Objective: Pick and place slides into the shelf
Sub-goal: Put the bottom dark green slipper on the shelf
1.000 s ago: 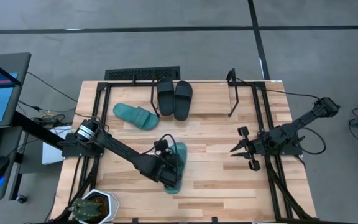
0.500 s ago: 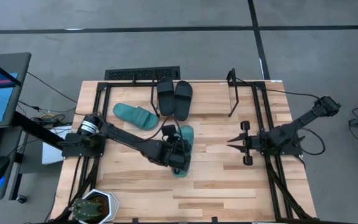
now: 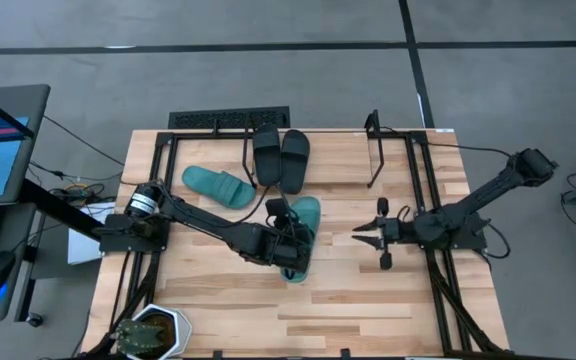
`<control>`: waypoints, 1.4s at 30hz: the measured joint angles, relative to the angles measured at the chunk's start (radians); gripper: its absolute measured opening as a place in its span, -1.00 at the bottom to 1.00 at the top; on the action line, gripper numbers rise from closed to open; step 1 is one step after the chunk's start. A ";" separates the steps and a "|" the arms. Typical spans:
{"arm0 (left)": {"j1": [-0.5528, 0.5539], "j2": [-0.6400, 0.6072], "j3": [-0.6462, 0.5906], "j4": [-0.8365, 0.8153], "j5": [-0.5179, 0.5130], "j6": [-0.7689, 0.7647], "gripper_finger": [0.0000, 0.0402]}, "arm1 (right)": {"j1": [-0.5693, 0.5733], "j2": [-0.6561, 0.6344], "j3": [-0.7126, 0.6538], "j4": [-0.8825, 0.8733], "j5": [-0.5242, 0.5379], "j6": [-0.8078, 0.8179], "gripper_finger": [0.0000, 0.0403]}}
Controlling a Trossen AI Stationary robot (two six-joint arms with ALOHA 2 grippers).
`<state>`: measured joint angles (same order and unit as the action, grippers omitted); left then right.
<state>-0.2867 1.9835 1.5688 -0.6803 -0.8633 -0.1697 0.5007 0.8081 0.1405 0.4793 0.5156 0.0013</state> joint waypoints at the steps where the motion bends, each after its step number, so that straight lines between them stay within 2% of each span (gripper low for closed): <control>1: 0.000 0.000 0.000 0.005 0.000 0.006 -1.00 | 0.000 0.038 0.010 0.035 0.009 0.000 -0.60; 4: 0.000 0.000 0.000 0.017 -0.006 0.020 -1.00 | -0.004 0.154 0.056 0.102 0.029 0.009 -0.46; 13: 0.001 0.000 0.000 0.049 -0.017 0.054 -1.00 | -0.045 0.449 0.234 0.098 0.168 0.169 -0.01; 18: 0.009 0.000 0.000 0.046 -0.016 0.054 -1.00 | -0.060 0.555 0.316 0.098 0.172 0.201 0.12; 25: 0.020 0.000 0.000 0.044 -0.013 0.054 -1.00 | -0.057 0.636 0.409 0.023 0.178 0.208 0.09; 30: 0.020 0.000 0.000 0.053 -0.013 0.054 -1.00 | -0.073 0.690 0.457 -0.066 0.255 0.235 0.04; 36: 0.023 0.000 -0.001 0.059 0.003 0.054 -1.00 | -0.112 0.752 0.493 -0.075 0.300 0.236 -0.01; 39: 0.023 0.000 -0.002 0.059 0.003 0.054 -1.00 | -0.132 0.771 0.504 -0.076 0.301 0.236 -0.07; 42: 0.023 0.000 -0.002 0.059 0.007 0.054 -1.00 | -0.145 0.782 0.507 -0.075 0.303 0.236 -0.23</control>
<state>-0.2638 1.9835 1.5669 -0.6214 -0.8566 -0.1162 0.3561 1.5902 0.6476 0.4041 0.8182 0.2369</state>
